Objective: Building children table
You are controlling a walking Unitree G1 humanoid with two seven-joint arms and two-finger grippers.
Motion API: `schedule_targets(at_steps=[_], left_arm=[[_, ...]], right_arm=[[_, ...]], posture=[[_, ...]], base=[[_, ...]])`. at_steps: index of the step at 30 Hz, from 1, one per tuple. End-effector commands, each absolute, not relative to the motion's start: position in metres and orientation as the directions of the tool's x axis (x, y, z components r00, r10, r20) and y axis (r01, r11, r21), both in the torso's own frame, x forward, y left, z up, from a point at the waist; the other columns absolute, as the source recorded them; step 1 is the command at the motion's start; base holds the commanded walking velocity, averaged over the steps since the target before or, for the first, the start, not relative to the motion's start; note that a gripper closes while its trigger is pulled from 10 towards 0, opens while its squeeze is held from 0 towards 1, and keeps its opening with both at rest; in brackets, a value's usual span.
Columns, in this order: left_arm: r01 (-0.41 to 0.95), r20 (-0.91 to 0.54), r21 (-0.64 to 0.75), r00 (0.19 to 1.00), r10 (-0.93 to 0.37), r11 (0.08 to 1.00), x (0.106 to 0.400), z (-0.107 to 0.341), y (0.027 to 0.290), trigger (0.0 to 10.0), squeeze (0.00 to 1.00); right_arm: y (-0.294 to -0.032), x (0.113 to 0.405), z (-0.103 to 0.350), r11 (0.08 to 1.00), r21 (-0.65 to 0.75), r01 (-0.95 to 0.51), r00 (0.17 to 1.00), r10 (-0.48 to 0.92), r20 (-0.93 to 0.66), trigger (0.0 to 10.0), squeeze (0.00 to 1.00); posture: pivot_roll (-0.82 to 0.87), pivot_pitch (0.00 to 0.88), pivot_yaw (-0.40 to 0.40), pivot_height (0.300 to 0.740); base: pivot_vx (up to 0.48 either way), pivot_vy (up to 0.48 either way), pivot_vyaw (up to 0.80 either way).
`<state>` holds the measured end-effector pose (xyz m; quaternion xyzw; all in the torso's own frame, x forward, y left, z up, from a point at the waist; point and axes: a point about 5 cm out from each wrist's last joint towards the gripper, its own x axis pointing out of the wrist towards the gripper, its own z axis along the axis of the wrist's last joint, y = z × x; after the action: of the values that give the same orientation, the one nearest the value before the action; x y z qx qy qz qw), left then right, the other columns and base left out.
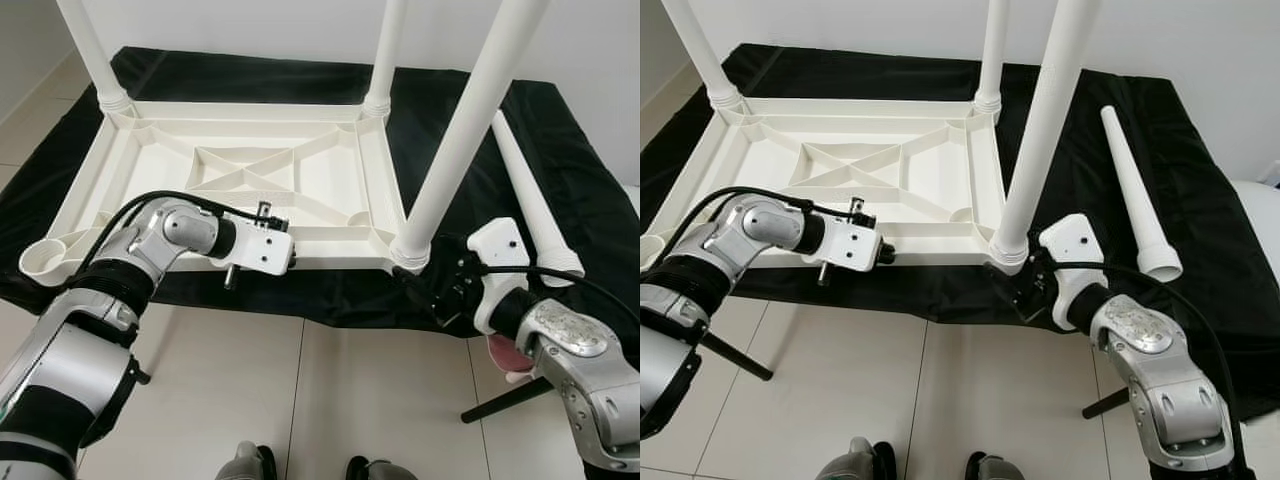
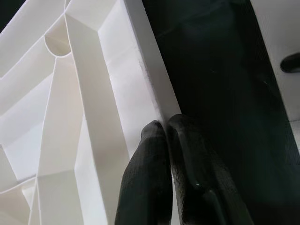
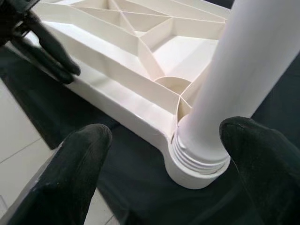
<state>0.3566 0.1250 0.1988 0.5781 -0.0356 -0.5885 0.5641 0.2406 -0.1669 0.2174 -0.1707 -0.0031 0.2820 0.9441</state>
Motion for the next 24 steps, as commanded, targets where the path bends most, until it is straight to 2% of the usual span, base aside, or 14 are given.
schedule_targets(at_steps=[1,2,3,4,5,9,10,11,14,16,17,19,23,24], left_arm=[[0.651,-0.783,0.544,0.168,-0.599,-0.529,0.344,0.182,0.133,1.0,0.00],[0.646,-0.798,0.534,0.172,-0.577,-0.546,0.343,0.183,0.143,2.3,0.00],[0.646,-0.798,0.534,0.172,-0.577,-0.546,0.343,0.183,0.143,2.3,0.00],[0.641,-0.816,0.520,0.176,-0.550,-0.565,0.342,0.184,0.151,0.3,0.00],[0.638,-0.826,0.519,0.202,-0.527,-0.569,0.343,0.186,0.158,1.3,0.00],[0.635,-0.841,0.516,0.247,-0.482,-0.575,0.344,0.189,0.174,2.0,0.00],[0.643,-0.848,0.505,0.243,-0.471,-0.576,0.342,0.190,0.178,3.1,0.00],[0.656,-0.838,0.514,0.245,-0.488,-0.553,0.342,0.193,0.179,10.0,0.00],[0.668,-0.822,0.528,0.246,-0.513,-0.525,0.341,0.195,0.179,10.0,0.00],[0.705,-0.682,0.613,0.246,-0.688,-0.356,0.342,0.209,0.160,10.0,0.00],[0.705,-0.682,0.613,0.246,-0.688,-0.356,0.342,0.209,0.160,10.0,0.00],[0.731,-0.550,0.646,0.247,-0.798,-0.218,0.341,0.218,0.146,10.0,0.00],[0.741,-0.505,0.647,0.241,-0.829,-0.179,0.338,0.215,0.138,10.0,0.09],[0.750,-0.499,0.639,0.234,-0.835,-0.172,0.336,0.212,0.136,10.0,1.00]], right_arm=[[-0.165,0.235,0.217,0.759,-0.316,-0.569,0.817,0.566,-0.111,10.0,0.00],[-0.163,0.232,0.217,0.744,-0.313,-0.591,0.801,0.586,-0.119,10.0,0.00],[-0.163,0.232,0.217,0.744,-0.313,-0.591,0.801,0.586,-0.119,10.0,0.00],[-0.162,0.230,0.217,0.731,-0.308,-0.608,0.788,0.603,-0.123,10.0,0.00],[-0.160,0.229,0.216,0.724,-0.305,-0.619,0.779,0.614,-0.124,10.0,0.00],[-0.155,0.229,0.216,0.708,-0.300,-0.640,0.762,0.636,-0.124,10.0,0.00],[-0.154,0.230,0.216,0.703,-0.297,-0.646,0.757,0.642,-0.125,10.0,0.00],[-0.153,0.231,0.215,0.701,-0.294,-0.650,0.753,0.646,-0.123,10.0,0.00],[-0.152,0.232,0.216,0.699,-0.291,-0.654,0.750,0.651,-0.122,10.0,0.00],[-0.151,0.236,0.217,0.714,-0.293,-0.636,0.763,0.639,-0.099,10.0,0.00],[-0.151,0.236,0.217,0.714,-0.293,-0.636,0.763,0.639,-0.099,10.0,0.00],[-0.150,0.240,0.219,0.737,-0.290,-0.611,0.781,0.620,-0.071,10.0,0.00],[-0.149,0.243,0.220,0.751,-0.286,-0.595,0.792,0.608,-0.052,10.0,0.00],[-0.148,0.244,0.221,0.753,-0.283,-0.593,0.793,0.607,-0.046,10.0,0.00]], posture=[[-0.06,0.146,-0.011,0.740],[-0.05,0.147,-0.015,0.740],[-0.05,0.147,-0.015,0.740],[-0.05,0.146,-0.017,0.740],[-0.05,0.145,-0.020,0.740],[-0.04,0.145,-0.022,0.740],[-0.04,0.145,-0.024,0.740],[-0.03,0.146,-0.024,0.740],[-0.03,0.146,-0.024,0.740],[-0.03,0.146,-0.025,0.740],[-0.03,0.146,-0.025,0.740],[-0.02,0.145,-0.028,0.740],[-0.02,0.147,-0.028,0.740],[-0.03,0.147,-0.028,0.740]], base=[[0.000,0.000,0.00],[0.000,0.000,0.00],[0.000,0.000,0.00],[0.000,0.000,0.00],[0.000,0.000,0.00],[0.000,0.000,0.00],[0.000,0.000,0.00],[0.000,0.000,0.00],[0.000,0.000,0.00],[0.000,0.000,0.00],[0.000,0.000,0.00],[0.000,0.000,0.00],[0.000,0.000,0.00],[0.000,0.000,0.00]])
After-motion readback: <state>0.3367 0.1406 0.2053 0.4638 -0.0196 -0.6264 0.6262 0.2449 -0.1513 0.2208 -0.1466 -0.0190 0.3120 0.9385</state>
